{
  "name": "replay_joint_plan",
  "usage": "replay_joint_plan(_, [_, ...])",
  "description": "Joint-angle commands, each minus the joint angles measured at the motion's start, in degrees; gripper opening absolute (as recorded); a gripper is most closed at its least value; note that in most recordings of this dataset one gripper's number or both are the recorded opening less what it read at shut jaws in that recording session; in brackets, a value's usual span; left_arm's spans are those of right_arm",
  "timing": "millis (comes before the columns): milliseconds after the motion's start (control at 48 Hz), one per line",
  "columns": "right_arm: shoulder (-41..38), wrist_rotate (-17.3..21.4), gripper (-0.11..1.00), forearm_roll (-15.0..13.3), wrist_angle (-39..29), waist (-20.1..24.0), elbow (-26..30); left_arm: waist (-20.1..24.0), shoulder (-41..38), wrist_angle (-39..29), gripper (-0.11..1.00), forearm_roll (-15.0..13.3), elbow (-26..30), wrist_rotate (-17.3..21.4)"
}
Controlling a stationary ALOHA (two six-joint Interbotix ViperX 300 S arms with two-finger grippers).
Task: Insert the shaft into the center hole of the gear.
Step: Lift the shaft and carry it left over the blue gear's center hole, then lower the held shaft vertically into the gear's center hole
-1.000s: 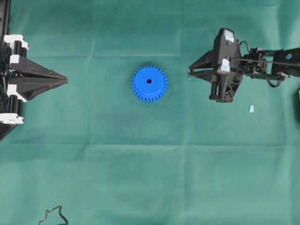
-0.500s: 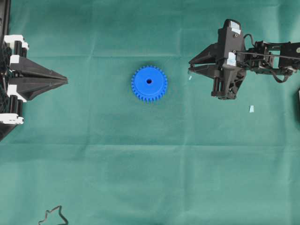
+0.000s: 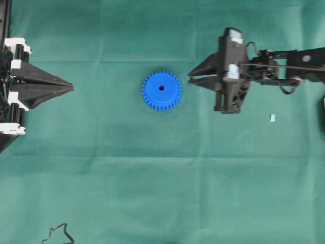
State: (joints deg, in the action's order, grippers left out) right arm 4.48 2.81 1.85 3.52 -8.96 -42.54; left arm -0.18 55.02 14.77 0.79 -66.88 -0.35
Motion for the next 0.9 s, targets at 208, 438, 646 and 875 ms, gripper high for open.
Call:
replay_joint_plan(208, [-7.73, -0.26, 0.16, -0.7, 0.09, 1.58, 10.99, 0.0, -0.44, 0.26, 0.0, 0.09, 1.49, 0.0])
replay_joint_plan(438, [-8.61, -0.35, 0.16, -0.97, -0.53, 1.58, 12.3, 0.0, -0.44, 0.09, 0.0, 0.09, 1.49, 0.0])
replay_joint_plan(646, [-9.14, -0.35, 0.16, -0.97, -0.09, 1.58, 11.95, 0.0, -0.53, 0.0, 0.0, 0.18, 1.49, -0.09])
replay_joint_plan(875, [-10.99, -0.26, 0.16, -0.97, 0.7, 1.58, 11.95, 0.0, -0.53, 0.0, 0.0, 0.09, 1.49, -0.09])
